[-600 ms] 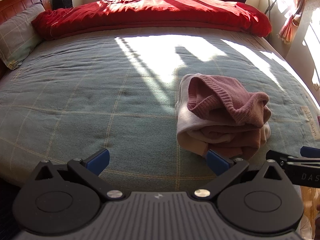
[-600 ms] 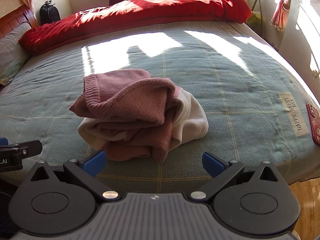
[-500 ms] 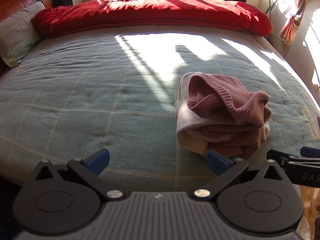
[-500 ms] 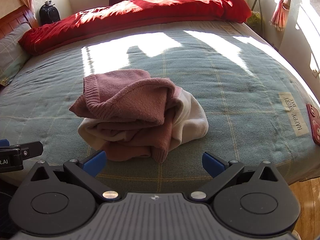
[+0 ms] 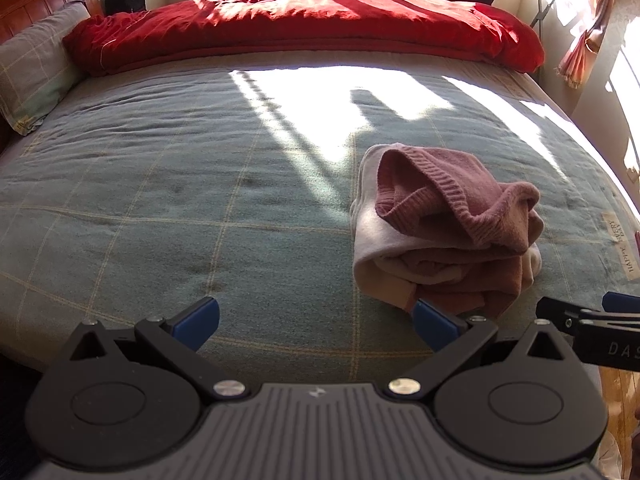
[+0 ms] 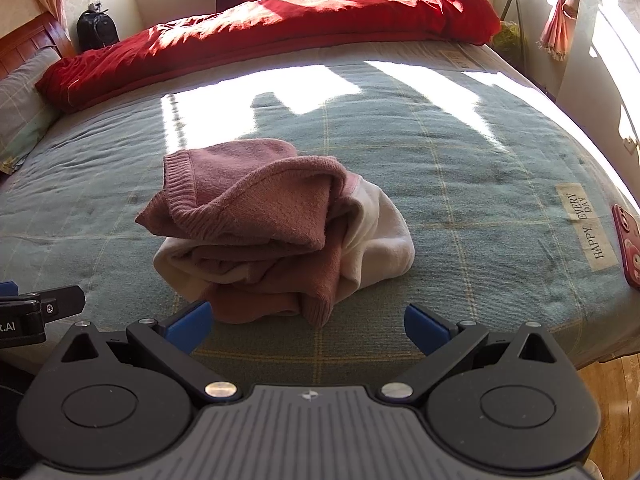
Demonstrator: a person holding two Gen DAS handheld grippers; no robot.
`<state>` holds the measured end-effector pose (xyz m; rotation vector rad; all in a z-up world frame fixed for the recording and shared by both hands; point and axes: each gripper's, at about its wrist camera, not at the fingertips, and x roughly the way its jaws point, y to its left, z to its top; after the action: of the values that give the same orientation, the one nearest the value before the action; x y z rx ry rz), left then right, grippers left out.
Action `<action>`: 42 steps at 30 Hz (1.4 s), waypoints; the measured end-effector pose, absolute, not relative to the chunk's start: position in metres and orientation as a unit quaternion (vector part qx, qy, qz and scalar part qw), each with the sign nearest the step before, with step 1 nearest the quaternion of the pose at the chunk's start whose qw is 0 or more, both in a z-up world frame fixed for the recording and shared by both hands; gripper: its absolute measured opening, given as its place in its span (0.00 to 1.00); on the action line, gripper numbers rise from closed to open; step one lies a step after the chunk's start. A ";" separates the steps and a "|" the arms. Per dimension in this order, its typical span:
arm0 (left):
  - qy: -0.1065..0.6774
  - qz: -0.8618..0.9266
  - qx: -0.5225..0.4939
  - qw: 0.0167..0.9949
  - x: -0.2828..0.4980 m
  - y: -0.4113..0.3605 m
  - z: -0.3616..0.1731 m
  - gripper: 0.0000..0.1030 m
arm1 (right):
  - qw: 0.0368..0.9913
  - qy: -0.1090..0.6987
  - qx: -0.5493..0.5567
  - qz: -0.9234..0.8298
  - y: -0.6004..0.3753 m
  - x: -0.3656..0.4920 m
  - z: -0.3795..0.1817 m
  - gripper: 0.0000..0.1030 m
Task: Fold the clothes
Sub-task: 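Move both grippers toward the folded pink-and-white sweater on the bed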
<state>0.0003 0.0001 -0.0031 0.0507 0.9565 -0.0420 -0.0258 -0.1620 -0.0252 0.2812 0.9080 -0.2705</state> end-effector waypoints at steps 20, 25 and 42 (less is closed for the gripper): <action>0.473 -0.022 0.021 0.881 0.021 -0.005 -0.010 0.99 | 0.873 0.449 0.140 -0.133 -0.176 -0.007 -0.032 1.00; 0.479 -0.026 0.028 0.877 0.034 -0.012 -0.010 0.99 | 0.870 0.450 0.148 -0.136 -0.188 0.003 -0.032 1.00; 0.494 -0.023 0.008 0.869 0.070 -0.034 -0.019 0.99 | 0.860 0.470 0.172 -0.095 -0.252 0.035 -0.059 1.00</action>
<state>0.0704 -0.0337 -0.0185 0.0174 1.0332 -0.0477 0.0350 -0.2518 -0.0589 0.3602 0.9868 -0.2004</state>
